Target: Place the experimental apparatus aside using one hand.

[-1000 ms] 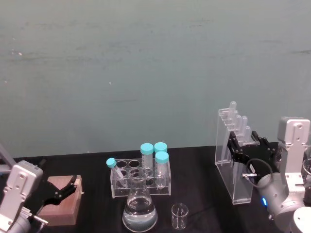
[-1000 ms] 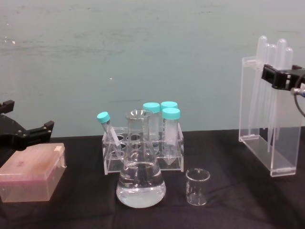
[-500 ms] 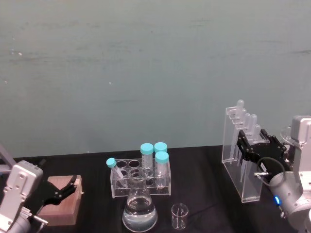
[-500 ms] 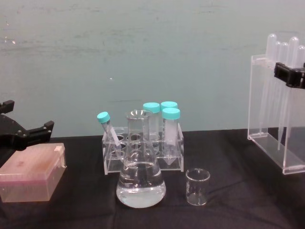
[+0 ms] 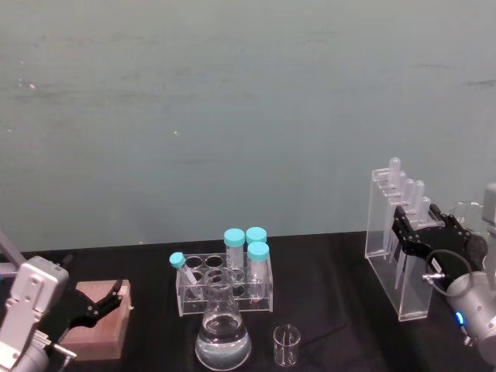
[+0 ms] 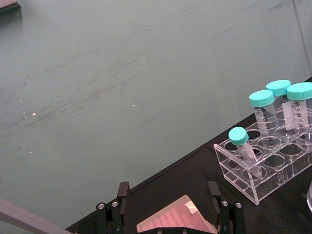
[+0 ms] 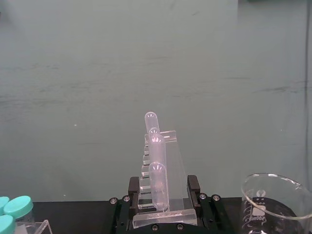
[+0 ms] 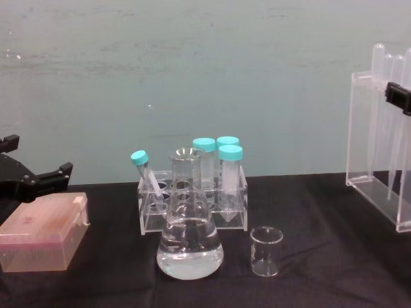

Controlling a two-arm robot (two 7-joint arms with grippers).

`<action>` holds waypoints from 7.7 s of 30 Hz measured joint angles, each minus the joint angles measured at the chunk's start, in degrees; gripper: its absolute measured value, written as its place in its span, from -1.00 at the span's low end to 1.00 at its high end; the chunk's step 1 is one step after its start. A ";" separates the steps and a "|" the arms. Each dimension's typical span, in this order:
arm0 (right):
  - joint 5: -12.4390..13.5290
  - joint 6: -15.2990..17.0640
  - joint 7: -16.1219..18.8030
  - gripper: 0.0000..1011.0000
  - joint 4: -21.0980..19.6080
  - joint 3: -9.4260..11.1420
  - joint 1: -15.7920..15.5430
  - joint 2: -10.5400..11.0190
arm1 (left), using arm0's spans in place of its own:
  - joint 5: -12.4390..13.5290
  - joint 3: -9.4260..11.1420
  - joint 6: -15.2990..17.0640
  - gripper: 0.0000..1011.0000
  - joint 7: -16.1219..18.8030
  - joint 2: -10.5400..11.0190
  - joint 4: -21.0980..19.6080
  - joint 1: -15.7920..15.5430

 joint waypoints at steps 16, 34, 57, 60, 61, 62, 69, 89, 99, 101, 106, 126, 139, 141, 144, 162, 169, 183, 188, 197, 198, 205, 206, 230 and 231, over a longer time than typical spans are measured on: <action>1.33 -0.62 0.58 0.19 0.91 1.23 0.23 2.13 | -0.01 0.00 0.00 0.98 0.00 0.00 0.00 0.00; 1.88 -1.28 0.86 0.19 1.81 2.07 0.40 3.41 | 0.00 0.00 0.00 0.98 0.01 0.00 0.00 0.00; 2.25 -1.77 0.96 0.19 2.52 2.73 0.44 3.99 | 0.00 0.00 0.00 0.98 0.01 0.00 0.00 0.00; 2.38 -1.77 0.96 0.19 2.62 2.81 0.44 3.97 | 0.00 0.00 0.00 0.98 0.01 0.00 0.00 0.00; 2.43 -1.75 0.96 0.19 2.66 2.84 0.44 3.96 | 0.00 0.00 0.00 0.98 0.01 0.00 0.00 0.00; 2.55 -1.72 0.96 0.19 2.72 2.92 0.44 3.95 | 0.00 0.00 0.00 0.98 0.01 0.00 0.00 0.00; 3.31 -1.50 1.04 0.19 3.04 3.38 0.46 3.81 | 0.00 0.00 0.00 0.98 0.01 0.00 0.00 0.00; 4.40 -1.65 1.35 0.19 4.26 3.39 0.87 3.89 | 0.00 0.00 0.00 0.98 0.01 0.00 0.00 0.00; 4.39 -0.96 0.80 0.19 4.47 3.43 0.87 3.91 | 0.00 0.00 0.00 0.98 0.01 0.00 0.00 0.00; 4.38 -0.86 0.72 0.19 4.49 3.44 0.87 3.91 | 0.00 0.00 0.00 0.98 0.01 0.00 0.00 0.00; 4.37 -0.81 0.65 0.19 4.57 3.54 0.86 3.91 | 0.00 0.00 0.00 0.98 0.01 0.00 0.00 0.00; 4.01 -0.47 1.03 0.19 4.89 3.09 1.01 4.32 | 0.00 0.00 0.00 0.98 0.00 0.00 0.00 0.00; 4.07 -0.41 1.03 0.19 4.89 3.17 1.01 4.26 | 0.00 0.00 0.00 0.98 0.00 0.00 0.00 0.00; 4.08 -0.40 1.03 0.19 4.89 3.17 1.01 4.25 | 0.00 0.00 0.00 0.98 0.00 0.00 0.00 0.00; 4.10 -0.39 1.03 0.19 4.89 3.19 1.01 4.23 | 0.00 0.00 0.00 0.98 0.00 0.00 0.00 0.00; 4.12 -0.18 1.03 0.48 4.98 3.09 0.97 4.20 | 0.00 0.00 0.00 0.98 0.01 0.00 0.00 0.00; 4.12 -0.26 1.03 0.88 4.98 3.12 0.98 4.23 | 0.00 0.00 0.00 0.98 0.01 0.00 0.00 0.00; 4.11 -0.33 1.03 0.98 4.94 3.17 1.01 4.22 | 0.00 0.00 0.00 0.98 0.01 0.00 0.00 0.00; 4.12 -0.36 1.03 0.98 4.92 3.17 1.01 4.23 | 0.00 0.00 0.00 0.98 0.01 0.00 0.00 0.00; 4.11 -0.39 1.03 0.98 4.88 3.17 1.01 4.23 | 0.00 0.00 0.00 0.98 0.01 0.00 0.00 0.00; 4.11 -0.39 1.03 0.98 4.88 3.17 1.01 4.23 | 0.00 0.00 0.00 0.98 0.01 0.00 0.00 0.00; 3.66 -0.29 0.83 0.98 4.56 3.02 0.85 4.35 | 0.00 0.00 0.00 0.98 0.01 0.00 0.00 0.00; 3.60 -0.26 0.80 0.98 4.50 3.00 0.81 4.35 | 0.00 0.00 0.00 0.98 0.01 0.00 0.00 0.00; 3.28 1.33 0.57 0.98 2.14 3.04 -0.39 4.44 | 0.00 0.00 0.00 0.98 0.01 0.00 0.00 0.00; 3.27 1.36 0.58 0.98 2.00 3.04 -0.48 4.44 | 0.00 0.00 0.00 0.98 0.01 0.00 0.00 0.00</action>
